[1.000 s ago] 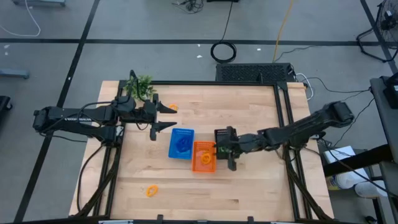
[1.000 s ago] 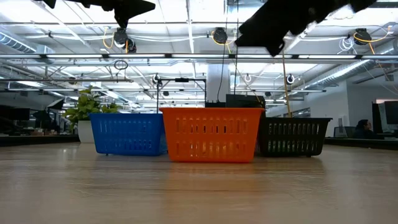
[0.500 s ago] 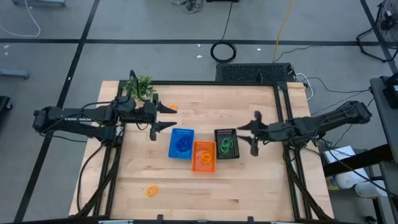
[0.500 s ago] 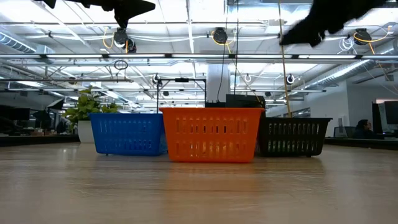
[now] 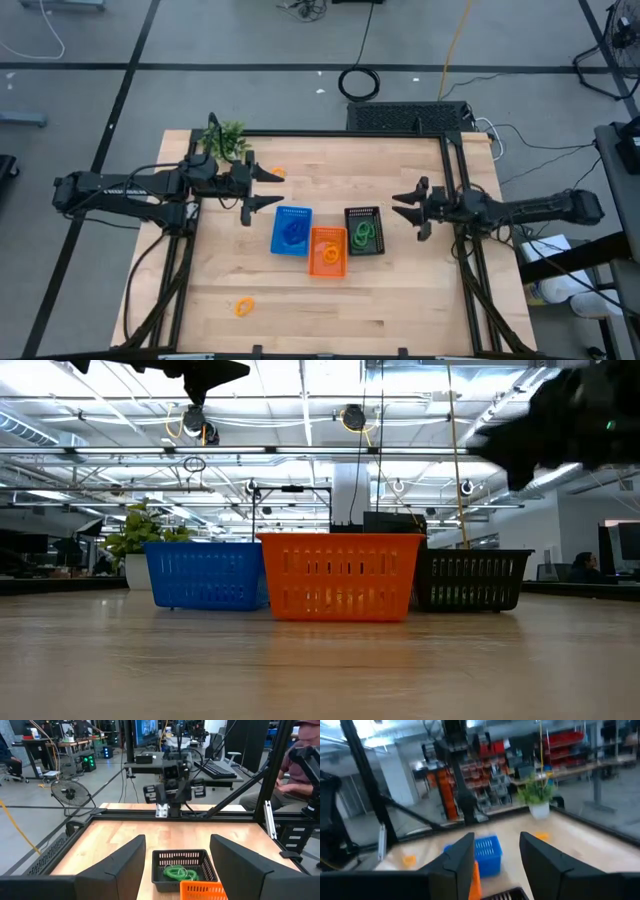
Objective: Sort spring keychains
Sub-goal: Put the yellow spring keychain into the orange bin
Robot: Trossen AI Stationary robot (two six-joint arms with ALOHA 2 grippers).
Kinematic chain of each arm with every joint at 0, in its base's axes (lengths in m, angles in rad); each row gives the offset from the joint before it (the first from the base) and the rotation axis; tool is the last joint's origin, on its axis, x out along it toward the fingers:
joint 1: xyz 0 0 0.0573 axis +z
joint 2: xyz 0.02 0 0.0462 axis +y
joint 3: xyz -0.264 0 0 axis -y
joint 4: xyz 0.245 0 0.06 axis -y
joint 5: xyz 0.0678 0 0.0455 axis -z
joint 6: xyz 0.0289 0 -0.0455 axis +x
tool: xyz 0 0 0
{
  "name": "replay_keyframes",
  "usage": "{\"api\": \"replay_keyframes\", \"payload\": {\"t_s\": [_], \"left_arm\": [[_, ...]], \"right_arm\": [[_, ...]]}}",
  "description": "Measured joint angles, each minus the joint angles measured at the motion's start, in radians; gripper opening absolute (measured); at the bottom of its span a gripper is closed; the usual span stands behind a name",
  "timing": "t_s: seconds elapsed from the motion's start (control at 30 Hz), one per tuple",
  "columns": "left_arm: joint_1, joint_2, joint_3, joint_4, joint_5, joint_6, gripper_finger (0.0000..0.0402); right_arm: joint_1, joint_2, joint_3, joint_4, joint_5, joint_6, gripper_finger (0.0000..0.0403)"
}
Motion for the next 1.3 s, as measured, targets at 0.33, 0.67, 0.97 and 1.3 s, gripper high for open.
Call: {"api": "replay_keyframes", "payload": {"t_s": [0.33,0.67,0.97,1.3], "left_arm": [[-0.002,0.0,0.0,0.005,0.0,0.0,0.0232],[-0.003,0.0,0.0,-0.017,0.001,-0.032,0.0232],[-0.003,0.0,0.0,-0.023,0.0,-0.028,0.0232],[-0.003,0.0,0.0,-0.039,-0.011,-0.026,0.0232]], "right_arm": [[-0.151,-0.039,-0.009,0.02,-0.165,-0.159,0.0144],[-0.181,-0.183,-0.011,-0.056,-0.165,-0.205,0.0145],[-0.181,-0.394,-0.012,-0.306,-0.165,-0.209,0.0143],[-0.181,-0.493,-0.012,-0.516,-0.159,-0.212,0.0143]]}}
